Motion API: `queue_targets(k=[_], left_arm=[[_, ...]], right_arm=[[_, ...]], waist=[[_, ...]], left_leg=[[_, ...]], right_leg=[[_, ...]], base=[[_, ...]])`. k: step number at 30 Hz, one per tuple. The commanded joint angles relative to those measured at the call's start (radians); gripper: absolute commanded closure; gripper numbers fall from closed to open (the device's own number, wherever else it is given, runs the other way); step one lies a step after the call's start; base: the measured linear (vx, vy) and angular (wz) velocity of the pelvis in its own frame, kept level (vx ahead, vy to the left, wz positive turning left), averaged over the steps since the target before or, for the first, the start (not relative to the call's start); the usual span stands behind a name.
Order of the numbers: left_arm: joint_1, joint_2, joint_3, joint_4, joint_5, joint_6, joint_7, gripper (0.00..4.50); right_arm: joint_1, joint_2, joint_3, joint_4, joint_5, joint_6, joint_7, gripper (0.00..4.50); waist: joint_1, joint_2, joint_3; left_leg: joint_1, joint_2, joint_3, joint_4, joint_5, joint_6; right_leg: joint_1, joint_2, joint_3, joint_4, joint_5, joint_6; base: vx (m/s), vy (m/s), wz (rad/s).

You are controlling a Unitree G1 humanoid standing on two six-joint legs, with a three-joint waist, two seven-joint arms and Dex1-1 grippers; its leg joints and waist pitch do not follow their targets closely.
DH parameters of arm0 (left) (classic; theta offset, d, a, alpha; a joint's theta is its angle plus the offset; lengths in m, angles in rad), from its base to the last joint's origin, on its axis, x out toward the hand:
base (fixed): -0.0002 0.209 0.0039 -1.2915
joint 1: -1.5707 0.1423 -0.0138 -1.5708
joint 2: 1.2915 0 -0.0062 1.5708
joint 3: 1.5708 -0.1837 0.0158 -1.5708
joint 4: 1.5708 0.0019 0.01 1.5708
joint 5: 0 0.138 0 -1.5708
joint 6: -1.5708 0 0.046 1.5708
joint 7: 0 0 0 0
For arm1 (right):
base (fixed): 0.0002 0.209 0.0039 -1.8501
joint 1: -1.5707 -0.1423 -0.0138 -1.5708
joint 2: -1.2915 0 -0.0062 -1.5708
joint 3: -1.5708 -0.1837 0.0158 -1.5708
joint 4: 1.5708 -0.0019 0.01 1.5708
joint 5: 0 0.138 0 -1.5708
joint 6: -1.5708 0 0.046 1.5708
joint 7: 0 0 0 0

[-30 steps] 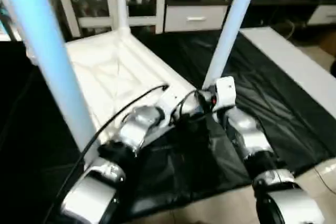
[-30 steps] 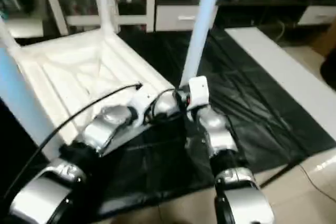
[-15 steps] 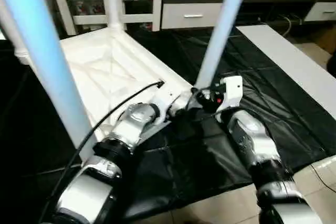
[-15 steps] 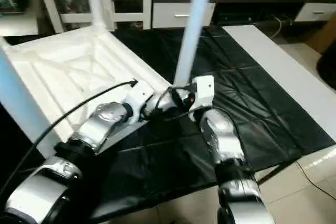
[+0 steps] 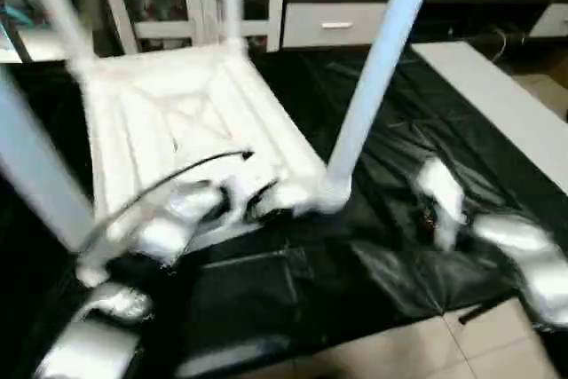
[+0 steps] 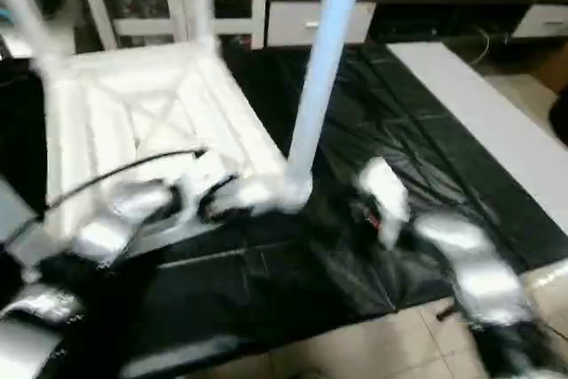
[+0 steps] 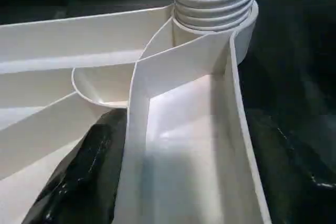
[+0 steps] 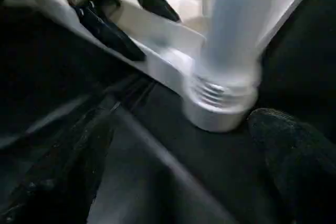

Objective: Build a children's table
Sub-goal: Rotate leg to tighten

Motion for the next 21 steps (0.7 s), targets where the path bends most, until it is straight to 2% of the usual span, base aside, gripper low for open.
queue_targets(k=[1,2,3,4,5,8,9,13,15,17,19,21], left_arm=[[0.042,0.011,-0.076,-0.035,0.001,-0.007,-0.119,1.37],[0.053,0.021,-0.082,-0.061,-0.016,0.004,-0.155,1.37],[0.060,0.028,-0.087,-0.080,-0.027,0.012,-0.180,1.37],[0.065,0.033,-0.092,-0.094,-0.032,0.017,-0.195,1.37],[0.066,0.036,-0.095,-0.100,-0.031,0.016,-0.202,1.37],[0.063,0.036,-0.095,-0.098,-0.023,0.005,-0.200,1.37],[0.062,0.036,-0.094,-0.098,-0.020,0.005,-0.200,1.37],[0.057,0.032,-0.093,-0.095,-0.009,0.003,-0.195,1.37],[0.057,0.034,-0.095,-0.103,-0.009,0.011,-0.198,1.37],[0.058,0.035,-0.096,-0.107,-0.008,0.012,-0.200,1.37],[0.057,0.036,-0.099,-0.107,-0.007,0.012,-0.207,1.37],[0.056,0.037,-0.100,-0.106,-0.005,0.011,-0.208,1.37]], right_arm=[[-0.004,-0.009,0.003,-0.036,0.017,0.007,0.031,0.06],[-0.009,-0.008,0.011,-0.026,0.001,-0.004,0.034,0.06],[-0.014,-0.005,0.018,-0.016,-0.011,-0.015,0.035,0.06],[-0.023,0.002,0.027,-0.004,-0.025,-0.025,0.033,0.06],[-0.032,0.010,0.037,0.005,-0.039,-0.033,0.031,0.06],[-0.055,0.022,0.073,0.028,-0.068,-0.058,0.027,0.06],[-0.060,0.025,0.080,0.035,-0.066,-0.058,0.034,0.06],[-0.104,0.043,0.121,0.095,-0.091,-0.087,0.065,0.06],[-0.129,0.049,0.145,0.134,-0.107,-0.108,0.101,0.06],[-0.140,0.052,0.152,0.155,-0.114,-0.120,0.111,0.06],[-0.165,0.059,0.162,0.196,-0.124,-0.148,0.118,0.06],[-0.179,0.063,0.169,0.222,-0.133,-0.172,0.122,0.06]], waist=[[0.004,0.007,-0.052],[0.003,0.008,-0.051],[0.004,0.008,-0.051],[0.003,0.007,-0.050],[0.005,0.003,-0.052],[0.012,0.006,-0.055],[0.014,0.002,-0.055],[0.022,0.002,-0.059],[0.021,-0.001,-0.059],[0.021,0.001,-0.058],[0.021,0.002,-0.061],[0.020,-0.002,-0.061]], left_leg=[[0.019,0.058,-0.021,-0.086,-0.244,0.066],[0.019,0.058,-0.021,-0.088,-0.255,0.060],[0.024,0.059,-0.021,-0.089,-0.275,0.044],[0.024,0.059,-0.021,-0.089,-0.276,0.038],[0.028,0.058,-0.018,-0.086,-0.261,0.033],[0.027,0.056,-0.015,-0.083,-0.210,0.039],[0.028,0.055,-0.014,-0.081,-0.202,0.043],[0.026,0.053,-0.012,-0.075,-0.153,0.066],[0.025,0.053,-0.011,-0.073,-0.152,0.070],[0.025,0.054,-0.012,-0.073,-0.160,0.073],[0.026,0.053,-0.013,-0.071,-0.138,0.074],[0.024,0.052,-0.012,-0.069,-0.132,0.080]], right_leg=[[0.043,-0.039,0.030,-0.052,-0.189,-0.253],[0.042,-0.039,0.030,-0.055,-0.205,-0.250],[0.038,-0.040,0.031,-0.056,-0.234,-0.244],[0.038,-0.039,0.032,-0.056,-0.238,-0.242],[0.035,-0.036,0.032,-0.054,-0.213,-0.242],[0.038,-0.036,0.032,-0.046,-0.161,-0.246],[0.039,-0.036,0.033,-0.045,-0.152,-0.247],[0.044,-0.037,0.032,-0.037,-0.105,-0.260],[0.044,-0.038,0.032,-0.037,-0.110,-0.263],[0.044,-0.040,0.033,-0.039,-0.124,-0.265],[0.044,-0.036,0.031,-0.033,-0.101,-0.270],[0.046,-0.037,0.032,-0.032,-0.094,-0.275]], base=[[0.000,0.000,0.00],[0.000,0.000,0.00],[0.000,0.000,0.00],[0.000,0.000,0.00],[0.000,0.000,0.00],[0.000,0.000,0.00],[0.000,0.000,0.00],[0.000,0.000,0.00],[0.000,0.000,0.00],[0.000,0.000,0.00],[0.000,0.000,0.00],[0.000,0.000,0.00]])
